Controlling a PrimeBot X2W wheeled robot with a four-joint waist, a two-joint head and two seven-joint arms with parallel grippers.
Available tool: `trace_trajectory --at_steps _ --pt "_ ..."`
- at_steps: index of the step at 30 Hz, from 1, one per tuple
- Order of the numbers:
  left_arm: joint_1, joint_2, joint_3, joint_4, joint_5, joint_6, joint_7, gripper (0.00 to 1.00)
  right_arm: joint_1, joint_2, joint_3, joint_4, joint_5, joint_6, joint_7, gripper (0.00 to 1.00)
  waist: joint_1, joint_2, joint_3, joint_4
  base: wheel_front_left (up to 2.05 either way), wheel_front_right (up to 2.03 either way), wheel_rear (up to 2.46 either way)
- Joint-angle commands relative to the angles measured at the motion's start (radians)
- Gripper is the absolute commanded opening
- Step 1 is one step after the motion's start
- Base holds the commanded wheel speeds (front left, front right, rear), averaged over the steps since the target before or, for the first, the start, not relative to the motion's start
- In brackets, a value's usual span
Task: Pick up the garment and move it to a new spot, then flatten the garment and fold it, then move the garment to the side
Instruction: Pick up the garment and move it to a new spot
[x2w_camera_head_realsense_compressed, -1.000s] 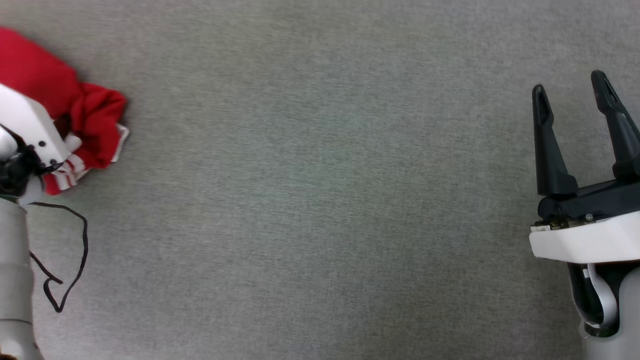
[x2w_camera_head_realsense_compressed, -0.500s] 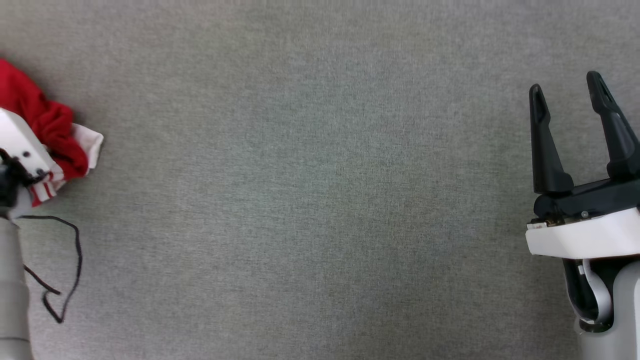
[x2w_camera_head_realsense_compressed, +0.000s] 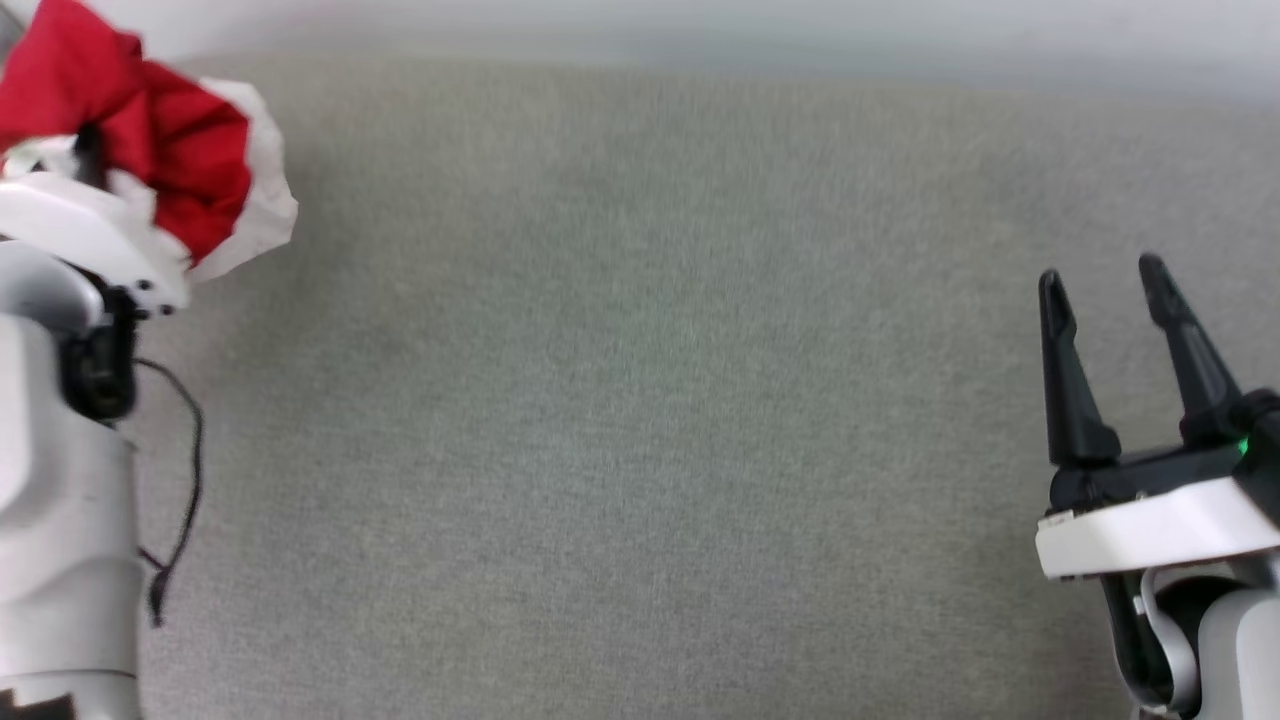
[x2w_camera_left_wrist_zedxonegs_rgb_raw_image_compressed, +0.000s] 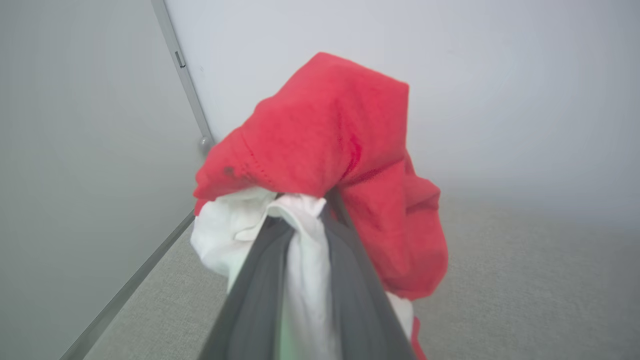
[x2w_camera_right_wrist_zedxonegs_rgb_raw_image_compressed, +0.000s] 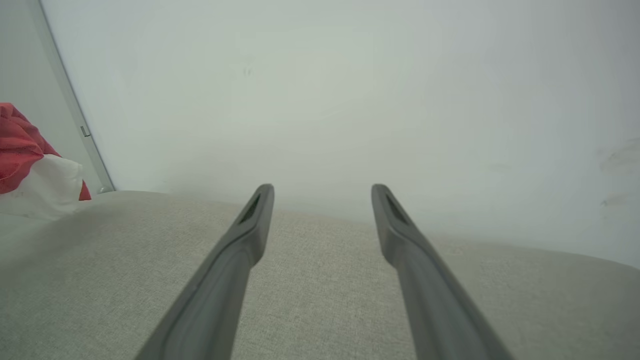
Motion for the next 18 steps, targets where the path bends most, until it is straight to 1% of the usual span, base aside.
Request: trace_trajectory --at_steps 1,4,9,13,15,18 --pt "0.005 -0.016 -0.012 -0.011 0.007 -0.001 -0.035 0.0 0.022 0.006 -0.005 0.003 0.008 -0.001 0.003 1.0 0.0 0.0 -0.077 -0.006 0.0 0.0 0.0" --pt "0.034 -0.053 -0.039 -0.033 0.023 -0.006 -0.119 0.0 0.057 0.013 -0.013 0.007 0.008 -0.001 0.008 1.0 0.0 0.0 -0.132 -0.027 0.0 0.0 0.0" --pt "0.104 -0.134 -0.093 -0.079 0.034 -0.014 -0.201 0.0 0.106 0.019 -0.021 0.005 0.013 -0.001 0.023 1.0 0.0 0.0 -0.202 -0.08 0.0 0.0 0.0" --pt "0.183 -0.202 -0.142 -0.122 0.036 -0.027 -0.245 0.0 0.135 0.021 -0.015 0.0 0.013 -0.001 0.033 1.0 0.0 0.0 -0.241 -0.135 0.0 0.0 0.0" --pt "0.224 -0.242 -0.176 -0.143 0.033 -0.038 -0.255 0.0 0.146 0.021 -0.012 -0.004 0.02 -0.001 0.04 1.0 0.0 0.0 -0.252 -0.165 0.0 0.0 0.0" --pt "0.281 -0.286 -0.239 -0.169 0.02 -0.055 -0.257 0.0 0.157 0.02 -0.011 -0.011 0.027 -0.001 0.046 1.0 0.0 0.0 -0.254 -0.211 0.0 0.0 0.0"
